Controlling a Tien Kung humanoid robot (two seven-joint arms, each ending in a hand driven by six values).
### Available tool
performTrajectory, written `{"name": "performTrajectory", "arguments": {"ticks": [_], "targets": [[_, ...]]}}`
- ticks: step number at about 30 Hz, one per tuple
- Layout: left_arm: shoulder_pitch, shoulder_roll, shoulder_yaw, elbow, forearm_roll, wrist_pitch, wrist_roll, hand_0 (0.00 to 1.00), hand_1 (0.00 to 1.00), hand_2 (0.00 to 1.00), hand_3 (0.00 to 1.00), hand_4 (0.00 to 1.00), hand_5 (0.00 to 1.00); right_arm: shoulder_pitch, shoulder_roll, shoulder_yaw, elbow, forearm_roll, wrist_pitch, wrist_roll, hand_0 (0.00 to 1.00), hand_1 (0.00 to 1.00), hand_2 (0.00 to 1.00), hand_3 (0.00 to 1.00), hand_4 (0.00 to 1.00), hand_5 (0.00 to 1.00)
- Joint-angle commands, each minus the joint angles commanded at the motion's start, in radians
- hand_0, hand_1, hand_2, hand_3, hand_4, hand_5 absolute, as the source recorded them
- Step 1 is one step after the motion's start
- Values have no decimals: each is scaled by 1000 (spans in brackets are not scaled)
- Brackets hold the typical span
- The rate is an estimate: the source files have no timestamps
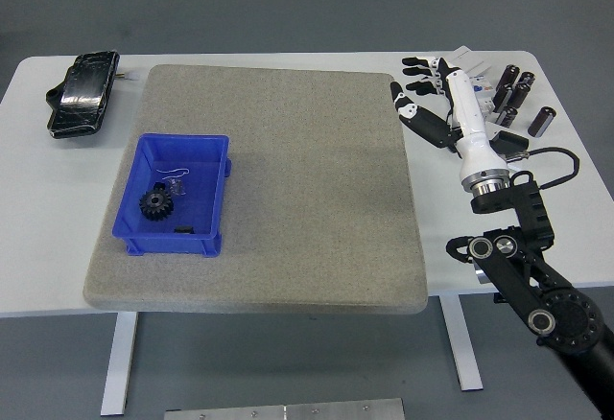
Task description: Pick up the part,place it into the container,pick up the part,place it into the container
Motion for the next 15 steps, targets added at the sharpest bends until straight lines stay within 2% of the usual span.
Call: {"name": "performTrajectory", "arguments": {"ticks": [3,10,15], "targets": [[-1,0,-1,0,1,0,-1,665,601,593,587,680,567,-13,-6,18,16,15,-1,8,613,598,670,675,684,333],[-12,5,-9,0,19,-2,-1,665,601,593,588,682,565,-44,-25,86,20,-59,-6,-7,620,598,668,674,699,345],[-22,16,-15,0,28,-3,-2,665,601,592,587,684,566,-57,-35,125,29,-46,-6,-2,625,598,669,674,703,344]]}}
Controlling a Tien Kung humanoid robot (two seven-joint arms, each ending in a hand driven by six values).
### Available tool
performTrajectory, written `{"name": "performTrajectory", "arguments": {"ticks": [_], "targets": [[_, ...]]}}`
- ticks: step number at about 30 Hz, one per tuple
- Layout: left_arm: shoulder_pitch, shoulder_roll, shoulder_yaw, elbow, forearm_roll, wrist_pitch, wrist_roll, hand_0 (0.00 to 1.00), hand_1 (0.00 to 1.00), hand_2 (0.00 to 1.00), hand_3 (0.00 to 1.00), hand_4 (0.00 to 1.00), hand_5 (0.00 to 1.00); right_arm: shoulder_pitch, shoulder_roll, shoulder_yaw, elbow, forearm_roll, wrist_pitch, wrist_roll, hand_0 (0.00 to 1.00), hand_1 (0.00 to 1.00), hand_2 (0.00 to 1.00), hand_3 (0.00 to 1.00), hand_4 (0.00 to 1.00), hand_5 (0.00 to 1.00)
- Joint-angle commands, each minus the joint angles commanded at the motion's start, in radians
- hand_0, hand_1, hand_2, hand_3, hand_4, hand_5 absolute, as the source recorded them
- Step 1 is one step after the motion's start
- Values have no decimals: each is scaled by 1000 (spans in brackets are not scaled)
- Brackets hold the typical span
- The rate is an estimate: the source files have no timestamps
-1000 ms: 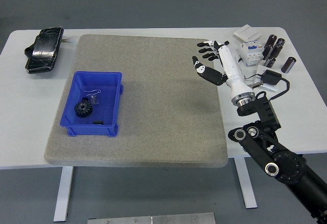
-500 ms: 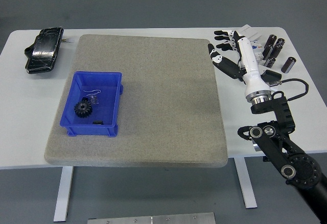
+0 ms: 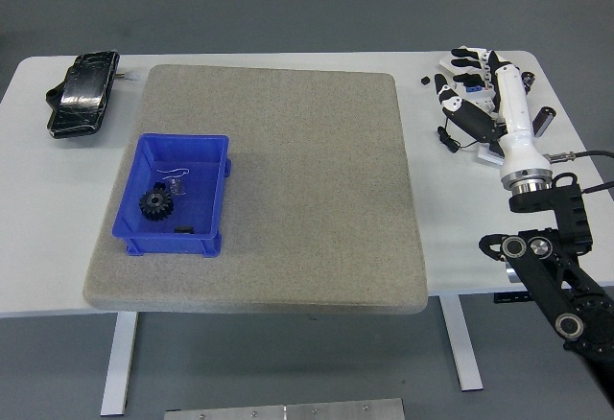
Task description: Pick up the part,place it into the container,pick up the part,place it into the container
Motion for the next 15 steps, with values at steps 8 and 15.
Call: {"name": "performTrajectory", "arguments": {"ticks": [8,15], "targets": [[-11,20,-6,0,18,-10,2,665,598,590,585,689,557,-15,1,26,12,25,0,9,628,597,671,676,716,357],[-2,25,3,0,-3,-7,0,664,598,589,588,691,553,-45,-5,51,48,-131,4,-42,631,598,671,678,721,363]]}}
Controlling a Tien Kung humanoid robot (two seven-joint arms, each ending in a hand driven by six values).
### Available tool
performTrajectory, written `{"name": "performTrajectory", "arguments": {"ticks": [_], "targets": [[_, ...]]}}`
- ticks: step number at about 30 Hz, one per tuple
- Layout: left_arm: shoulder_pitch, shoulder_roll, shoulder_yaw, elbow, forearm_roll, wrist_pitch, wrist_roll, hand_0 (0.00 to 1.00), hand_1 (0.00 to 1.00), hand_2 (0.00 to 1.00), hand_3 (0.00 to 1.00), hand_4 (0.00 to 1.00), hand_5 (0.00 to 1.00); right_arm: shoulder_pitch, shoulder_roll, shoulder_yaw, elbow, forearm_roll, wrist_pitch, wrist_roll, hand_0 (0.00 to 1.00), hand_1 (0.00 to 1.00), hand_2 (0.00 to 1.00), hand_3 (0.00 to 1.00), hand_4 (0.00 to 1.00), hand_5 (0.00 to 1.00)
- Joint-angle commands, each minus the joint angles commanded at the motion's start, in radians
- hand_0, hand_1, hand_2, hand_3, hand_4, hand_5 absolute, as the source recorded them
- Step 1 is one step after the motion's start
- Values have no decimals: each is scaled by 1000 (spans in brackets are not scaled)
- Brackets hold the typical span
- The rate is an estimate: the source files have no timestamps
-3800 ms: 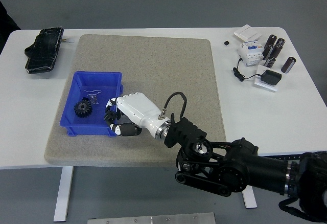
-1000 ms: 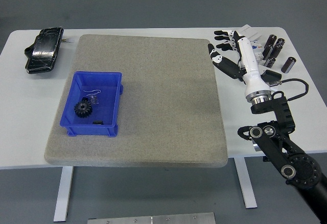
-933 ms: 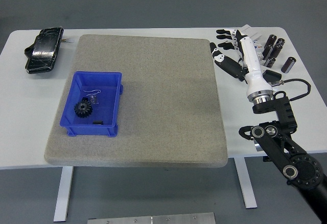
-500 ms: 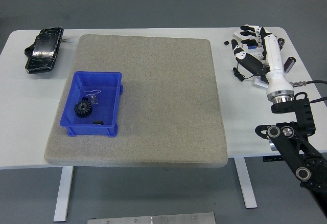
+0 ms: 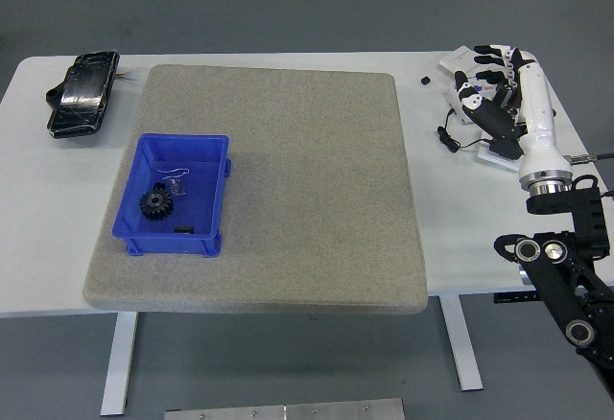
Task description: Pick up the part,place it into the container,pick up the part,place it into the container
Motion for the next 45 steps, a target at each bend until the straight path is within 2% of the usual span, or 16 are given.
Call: {"name": "performTrajectory", "arguments": {"ticks": [5,12,18,25,37,45], "targets": [[1,-8,7,0,-14,1,0,664,598,588,592,690,547,-18,-1,7,17,-54,9,-16,631,600,671,679,727,370],[1,-11,12,0,-28,2,-3,664,599,587,592,687,544,-24,0,7,28,-38,24,-24,632,598,670,680,729,373],[22,4,31,0,-75,8,-9,664,599,585,591,680,535,-17,4,-3,32,-76,66,-81,634,598,679,682,730,367],[37,13,42,0,-100,12,-7,664,599,583,590,673,522,-25,7,4,31,-56,78,-85,639,596,680,681,732,368],[48,-1,46,0,-93,5,0,664,598,575,591,672,511,-66,2,16,61,123,51,-8,635,592,678,680,735,372],[56,-6,47,0,-92,5,0,664,597,565,592,672,510,-80,5,26,78,243,9,85,631,572,664,669,766,406]]}}
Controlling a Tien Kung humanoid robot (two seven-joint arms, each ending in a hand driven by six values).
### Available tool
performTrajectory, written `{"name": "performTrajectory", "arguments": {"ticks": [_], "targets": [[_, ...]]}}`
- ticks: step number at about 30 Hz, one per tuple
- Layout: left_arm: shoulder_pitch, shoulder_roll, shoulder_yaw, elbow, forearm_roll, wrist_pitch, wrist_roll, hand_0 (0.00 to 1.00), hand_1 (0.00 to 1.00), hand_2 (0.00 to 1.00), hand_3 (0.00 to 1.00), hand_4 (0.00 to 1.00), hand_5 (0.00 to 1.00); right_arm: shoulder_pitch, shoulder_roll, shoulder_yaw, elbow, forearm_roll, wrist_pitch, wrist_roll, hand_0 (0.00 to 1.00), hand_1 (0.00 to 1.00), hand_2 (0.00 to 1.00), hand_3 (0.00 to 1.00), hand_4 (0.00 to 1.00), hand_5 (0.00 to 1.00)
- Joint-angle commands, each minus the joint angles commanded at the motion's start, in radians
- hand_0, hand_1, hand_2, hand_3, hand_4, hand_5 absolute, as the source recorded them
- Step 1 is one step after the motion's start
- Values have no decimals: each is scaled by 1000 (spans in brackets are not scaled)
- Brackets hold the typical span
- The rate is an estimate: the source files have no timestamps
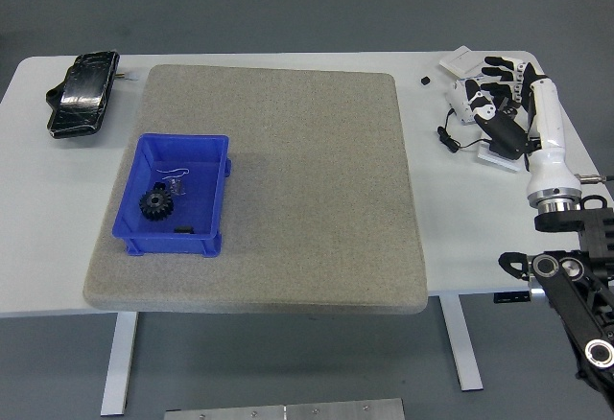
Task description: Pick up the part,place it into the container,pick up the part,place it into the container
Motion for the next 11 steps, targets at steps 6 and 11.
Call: {"name": "performTrajectory", "arguments": {"ticks": [6,11], "targets": [[4,-2,-9,0,8,-1,-2,664,600,576,592,672,508,-3,0,-3,5,38,-3,24,628,565,662,663,827,487],[4,1,-20,0,13,-10,-12,664,601,580,593,677,502,-6,1,-6,7,65,15,49,628,563,652,662,902,597]]}}
